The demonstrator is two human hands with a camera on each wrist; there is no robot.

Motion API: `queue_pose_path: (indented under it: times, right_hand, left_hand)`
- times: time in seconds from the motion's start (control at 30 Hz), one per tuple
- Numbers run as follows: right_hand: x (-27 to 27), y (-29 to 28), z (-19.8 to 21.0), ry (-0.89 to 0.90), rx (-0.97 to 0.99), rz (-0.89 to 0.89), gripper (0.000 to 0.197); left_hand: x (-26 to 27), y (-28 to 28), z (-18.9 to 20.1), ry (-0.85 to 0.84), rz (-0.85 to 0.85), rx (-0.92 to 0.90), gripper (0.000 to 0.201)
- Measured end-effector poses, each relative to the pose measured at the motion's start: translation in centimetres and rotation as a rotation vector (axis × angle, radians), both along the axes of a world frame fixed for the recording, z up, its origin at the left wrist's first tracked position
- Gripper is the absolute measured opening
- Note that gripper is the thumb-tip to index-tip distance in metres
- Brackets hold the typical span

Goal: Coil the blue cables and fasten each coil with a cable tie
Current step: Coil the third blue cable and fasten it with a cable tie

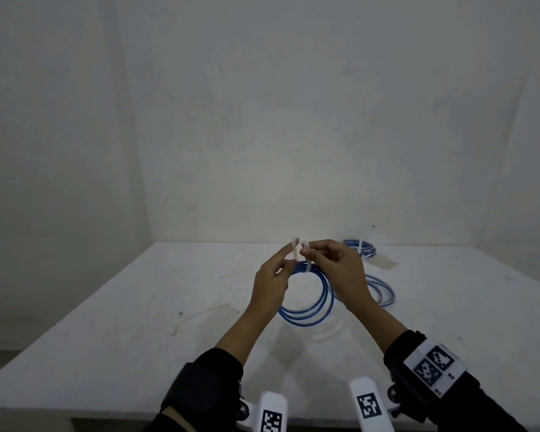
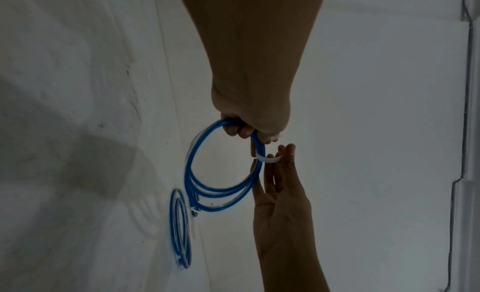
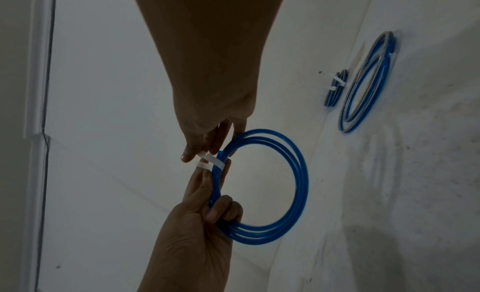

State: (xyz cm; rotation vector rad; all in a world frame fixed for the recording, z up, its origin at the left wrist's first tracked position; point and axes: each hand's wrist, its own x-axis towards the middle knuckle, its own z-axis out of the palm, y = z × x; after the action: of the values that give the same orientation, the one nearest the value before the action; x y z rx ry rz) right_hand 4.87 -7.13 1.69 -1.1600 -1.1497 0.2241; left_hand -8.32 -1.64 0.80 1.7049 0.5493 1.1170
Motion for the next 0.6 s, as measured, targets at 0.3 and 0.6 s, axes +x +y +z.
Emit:
queue_pose_path:
  times: [0.3, 0.6]
  right_hand:
    - [-0.58, -0.27, -0.1, 0.044, 0.101, -0.011, 0.015]
    - [-0.82, -0.32, -0.8, 0.063, 0.128, -0.024, 0.02]
  left_hand:
    - [0.39, -0.72, 0.1, 0.046, 0.04, -0.005, 0.033]
    - [0.77, -0.25, -0.56, 0.057, 0.062, -0.022, 0.033]
